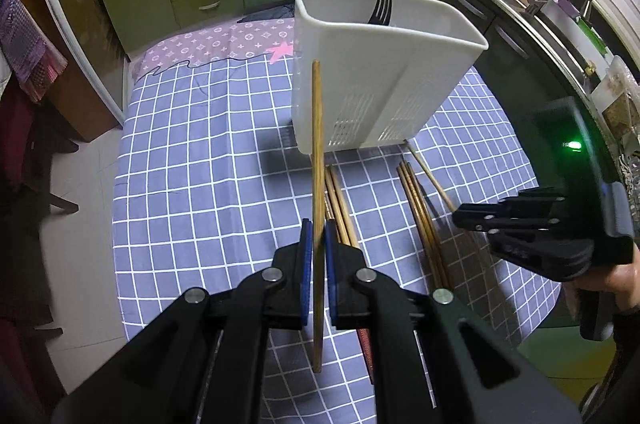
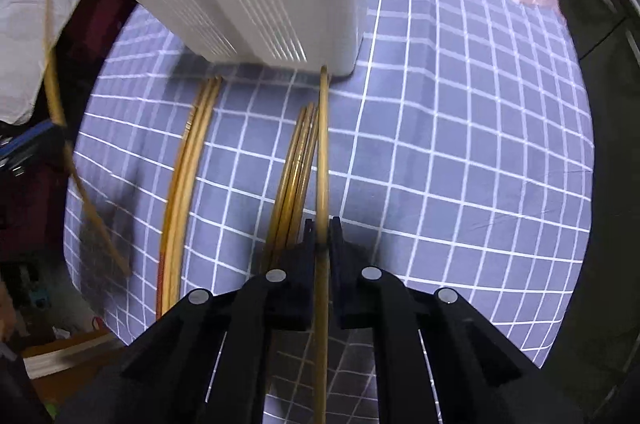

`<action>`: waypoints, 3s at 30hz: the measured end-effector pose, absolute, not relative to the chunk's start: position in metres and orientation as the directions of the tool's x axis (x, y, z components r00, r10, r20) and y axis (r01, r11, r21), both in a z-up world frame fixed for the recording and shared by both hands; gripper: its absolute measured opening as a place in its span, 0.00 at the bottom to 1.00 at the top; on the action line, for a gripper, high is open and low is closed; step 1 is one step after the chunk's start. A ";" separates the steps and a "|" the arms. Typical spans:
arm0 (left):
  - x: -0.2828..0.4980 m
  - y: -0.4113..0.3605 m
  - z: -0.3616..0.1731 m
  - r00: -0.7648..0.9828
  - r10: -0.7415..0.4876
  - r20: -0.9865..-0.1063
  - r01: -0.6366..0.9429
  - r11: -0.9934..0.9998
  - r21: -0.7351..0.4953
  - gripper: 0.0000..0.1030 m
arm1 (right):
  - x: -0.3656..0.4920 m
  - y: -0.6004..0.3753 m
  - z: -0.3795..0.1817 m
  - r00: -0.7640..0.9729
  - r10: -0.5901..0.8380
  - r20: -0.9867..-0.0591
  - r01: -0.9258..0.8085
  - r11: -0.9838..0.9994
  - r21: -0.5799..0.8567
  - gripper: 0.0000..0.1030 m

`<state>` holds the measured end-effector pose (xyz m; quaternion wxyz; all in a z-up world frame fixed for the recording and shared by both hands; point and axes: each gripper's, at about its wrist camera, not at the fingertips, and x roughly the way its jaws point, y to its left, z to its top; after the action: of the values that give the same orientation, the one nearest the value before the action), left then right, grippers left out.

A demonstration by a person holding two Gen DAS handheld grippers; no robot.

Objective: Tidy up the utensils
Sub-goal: 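Lift the chopsticks upright and drop them into the white holder with both grippers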

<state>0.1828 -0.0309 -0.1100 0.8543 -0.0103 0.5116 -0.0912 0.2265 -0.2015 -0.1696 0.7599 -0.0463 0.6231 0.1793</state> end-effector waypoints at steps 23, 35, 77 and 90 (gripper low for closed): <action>0.172 -0.023 -0.104 0.471 -0.197 -0.860 0.150 0.978 -0.142 0.06 | 0.158 -0.283 -0.081 0.429 0.467 -0.773 -0.355 0.874 0.330 0.07; 0.163 -0.018 -0.095 0.512 -0.233 -0.827 0.175 0.971 -0.165 0.06 | 0.160 -0.283 -0.068 0.460 0.453 -0.764 -0.378 0.878 0.293 0.07; 0.162 -0.015 -0.015 0.656 -0.299 -0.693 0.262 0.951 -0.163 0.06 | 0.163 -0.268 -0.020 0.496 0.456 -0.739 -0.456 0.861 0.225 0.07; 0.154 -0.017 0.087 0.737 -0.331 -0.589 0.296 0.942 -0.158 0.06 | 0.178 -0.276 0.076 0.624 0.503 -0.598 -0.471 0.853 0.227 0.07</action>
<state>0.1538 -0.0166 0.0869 0.9316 -0.0269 0.3212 -0.1681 0.1779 -0.2759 0.0758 0.9007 0.0241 0.3391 0.2704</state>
